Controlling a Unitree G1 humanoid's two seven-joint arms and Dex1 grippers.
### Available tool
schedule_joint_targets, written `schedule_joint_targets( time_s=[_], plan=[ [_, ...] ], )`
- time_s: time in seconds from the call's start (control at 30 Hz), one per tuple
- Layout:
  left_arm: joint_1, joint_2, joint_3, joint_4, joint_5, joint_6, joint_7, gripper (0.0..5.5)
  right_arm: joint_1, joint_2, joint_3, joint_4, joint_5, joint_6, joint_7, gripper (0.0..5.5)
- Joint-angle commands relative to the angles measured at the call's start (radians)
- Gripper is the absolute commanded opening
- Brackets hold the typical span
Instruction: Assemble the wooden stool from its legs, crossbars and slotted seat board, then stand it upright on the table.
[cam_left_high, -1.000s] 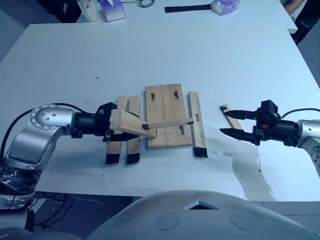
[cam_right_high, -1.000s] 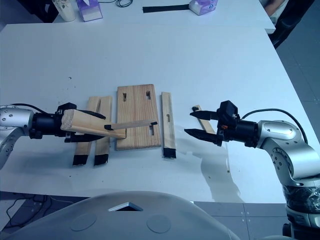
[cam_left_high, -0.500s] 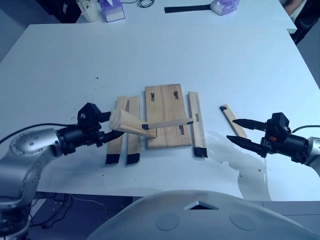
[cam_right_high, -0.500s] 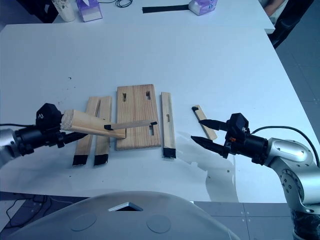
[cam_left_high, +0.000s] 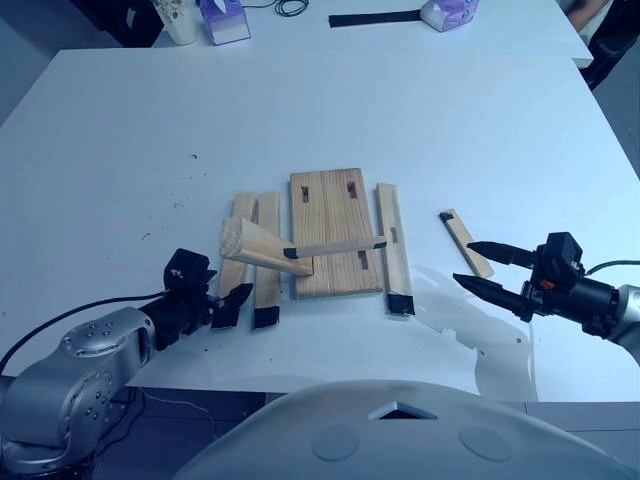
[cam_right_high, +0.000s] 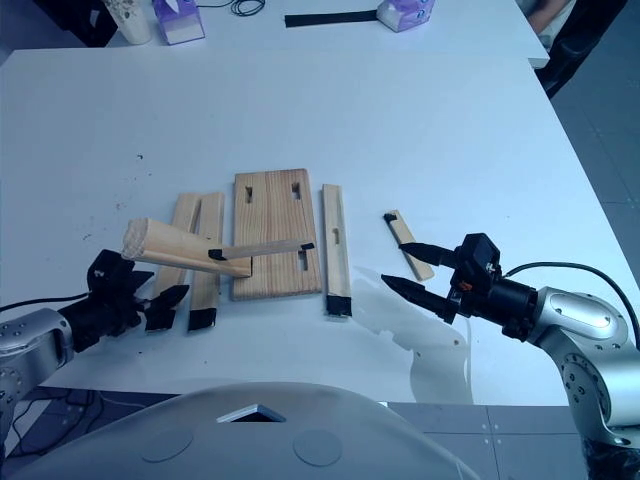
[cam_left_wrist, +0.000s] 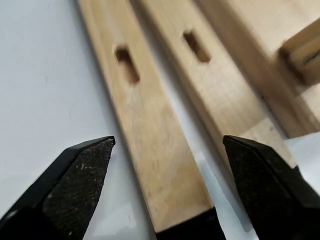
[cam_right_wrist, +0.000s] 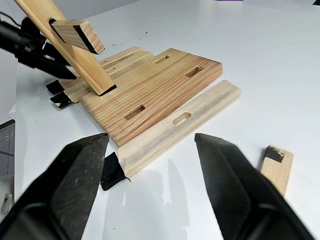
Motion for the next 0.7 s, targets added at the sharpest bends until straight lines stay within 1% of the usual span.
schedule_joint_targets(
  time_s=[0.03, 0.4, 0.7],
  plan=[
    [0.011, -0.027, -0.013, 0.054, 0.045, 0.003, 0.042, 4.04, -0.01, -0.012, 0.006, 0.004, -0.002, -0.005, 0.004, 3.17],
    [0.003, -0.039, -0.112, 0.214, 0.164, -0.139, 0.028, 4.04, -0.047, -0.021, 0.044, 0.028, -0.018, -0.008, 0.009, 3.17],
    [0.006, -0.048, -0.099, 0.326, 0.171, -0.198, -0.006, 2.88, -0.065, -0.027, 0.048, 0.04, -0.026, -0.008, 0.007, 3.17]
  ],
)
